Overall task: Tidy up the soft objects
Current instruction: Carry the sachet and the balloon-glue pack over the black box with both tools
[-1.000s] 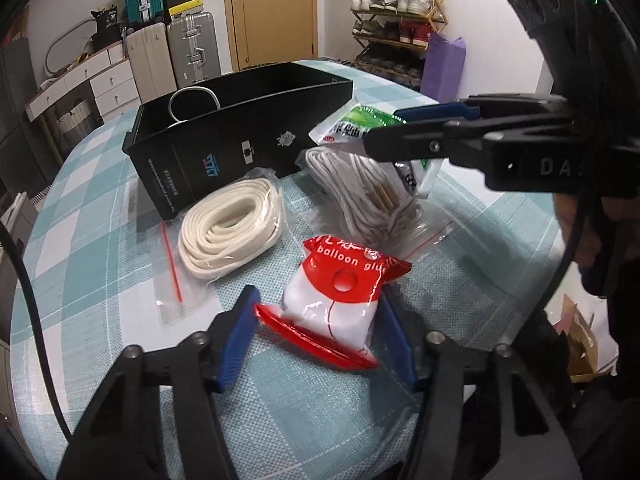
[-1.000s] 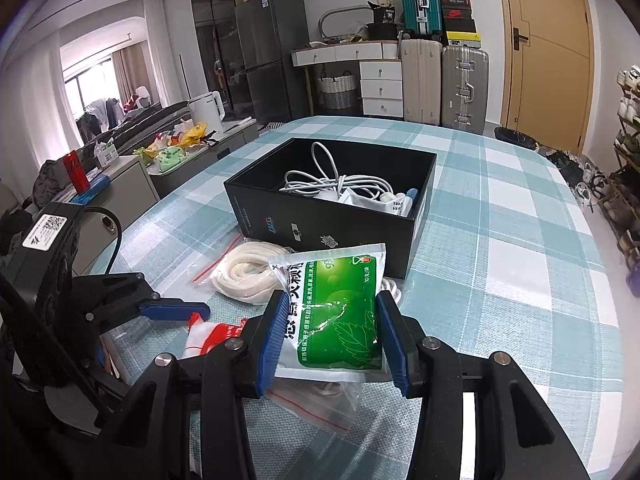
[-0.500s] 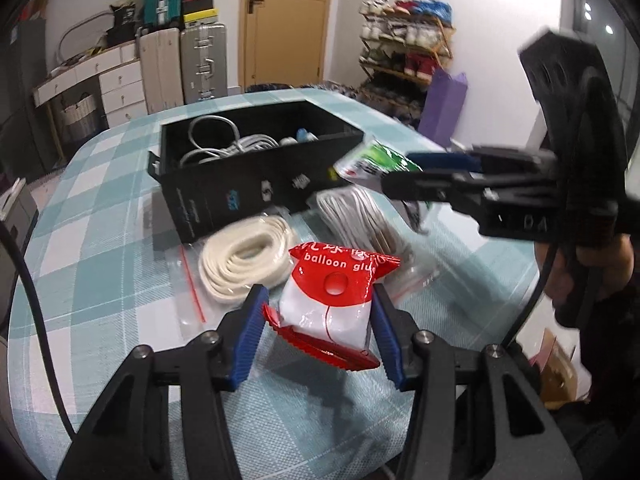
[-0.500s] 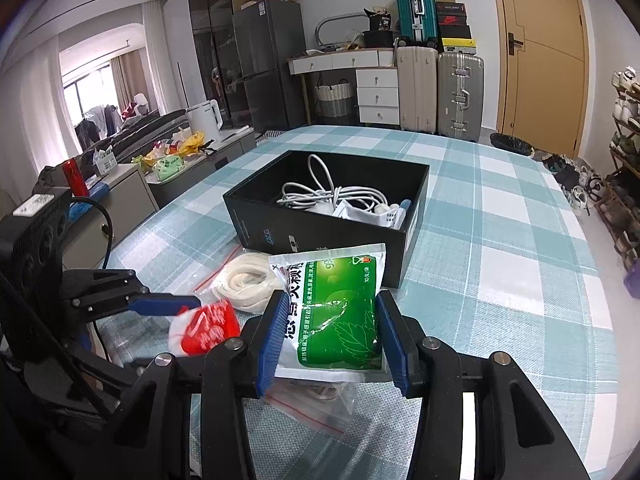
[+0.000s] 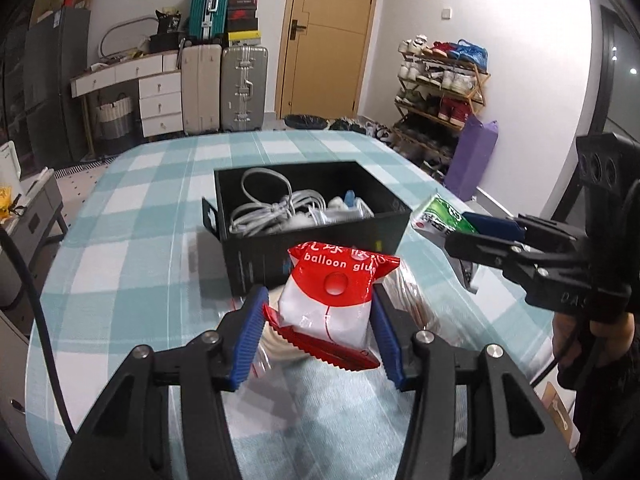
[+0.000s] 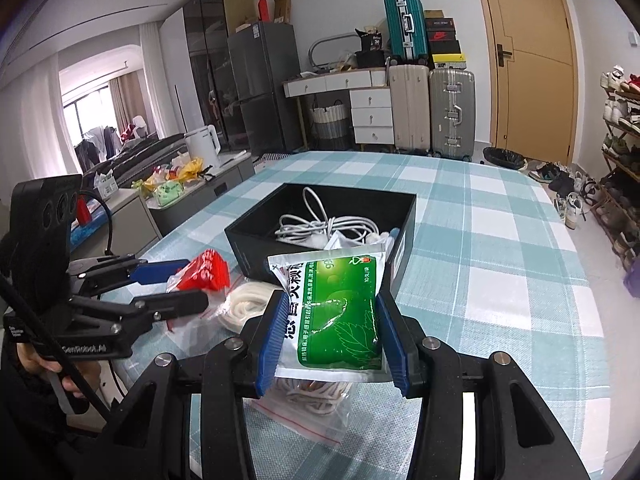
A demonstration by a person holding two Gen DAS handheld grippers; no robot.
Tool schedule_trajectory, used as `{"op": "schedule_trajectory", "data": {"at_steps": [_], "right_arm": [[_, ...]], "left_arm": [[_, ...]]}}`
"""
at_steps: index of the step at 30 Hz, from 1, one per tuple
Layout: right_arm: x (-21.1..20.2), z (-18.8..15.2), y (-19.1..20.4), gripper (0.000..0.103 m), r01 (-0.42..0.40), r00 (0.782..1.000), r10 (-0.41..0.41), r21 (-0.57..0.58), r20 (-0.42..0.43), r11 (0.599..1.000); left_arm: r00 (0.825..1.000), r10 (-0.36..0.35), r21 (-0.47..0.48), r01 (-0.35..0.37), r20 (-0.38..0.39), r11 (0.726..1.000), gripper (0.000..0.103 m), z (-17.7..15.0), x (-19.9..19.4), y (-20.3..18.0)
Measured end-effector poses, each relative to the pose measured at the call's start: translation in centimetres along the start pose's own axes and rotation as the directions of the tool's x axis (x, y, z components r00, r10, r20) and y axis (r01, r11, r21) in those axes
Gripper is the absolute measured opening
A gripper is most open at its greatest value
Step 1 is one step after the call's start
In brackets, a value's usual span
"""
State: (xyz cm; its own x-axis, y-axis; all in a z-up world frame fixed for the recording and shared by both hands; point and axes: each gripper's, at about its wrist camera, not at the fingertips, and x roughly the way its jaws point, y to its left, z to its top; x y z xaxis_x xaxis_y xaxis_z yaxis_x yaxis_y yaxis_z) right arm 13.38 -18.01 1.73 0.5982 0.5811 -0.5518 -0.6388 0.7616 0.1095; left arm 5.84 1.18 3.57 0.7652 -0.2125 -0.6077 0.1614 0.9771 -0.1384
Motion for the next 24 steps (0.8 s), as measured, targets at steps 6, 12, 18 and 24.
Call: {"op": "schedule_trajectory", "data": {"at_steps": [6,12,18,24], "right_arm": [[-0.4,0.7,-0.1,0.045,0.005,0.999,-0.005,0.012,0.037,1.000],[-0.2,1.8,-0.1,0.045,0.010,0.999,-0.011,0.023,0.051,1.000],[0.6,3.2,-0.2,0.045,0.016,0.998,-0.017,0.027,0.060,1.000],[1.6,4.8,-0.1,0.045,0.016,0.998,-0.019,0.034,0.067,0.999]], "left_arm": [[0.999,0.027,-0.022,-0.027,0.033,0.999,0.051,1.5,0.2,0.8],[0.997,0.046,-0.034,-0.044,0.056,0.998,0.051,2.8,0.7,1.5],[0.995,0.070,-0.041,-0.067,0.073,0.997,0.051,4.4,1.5,1.8],[0.993,0.094,-0.048,-0.091,0.078,0.995,0.051,5.6,2.4,2.2]]}}
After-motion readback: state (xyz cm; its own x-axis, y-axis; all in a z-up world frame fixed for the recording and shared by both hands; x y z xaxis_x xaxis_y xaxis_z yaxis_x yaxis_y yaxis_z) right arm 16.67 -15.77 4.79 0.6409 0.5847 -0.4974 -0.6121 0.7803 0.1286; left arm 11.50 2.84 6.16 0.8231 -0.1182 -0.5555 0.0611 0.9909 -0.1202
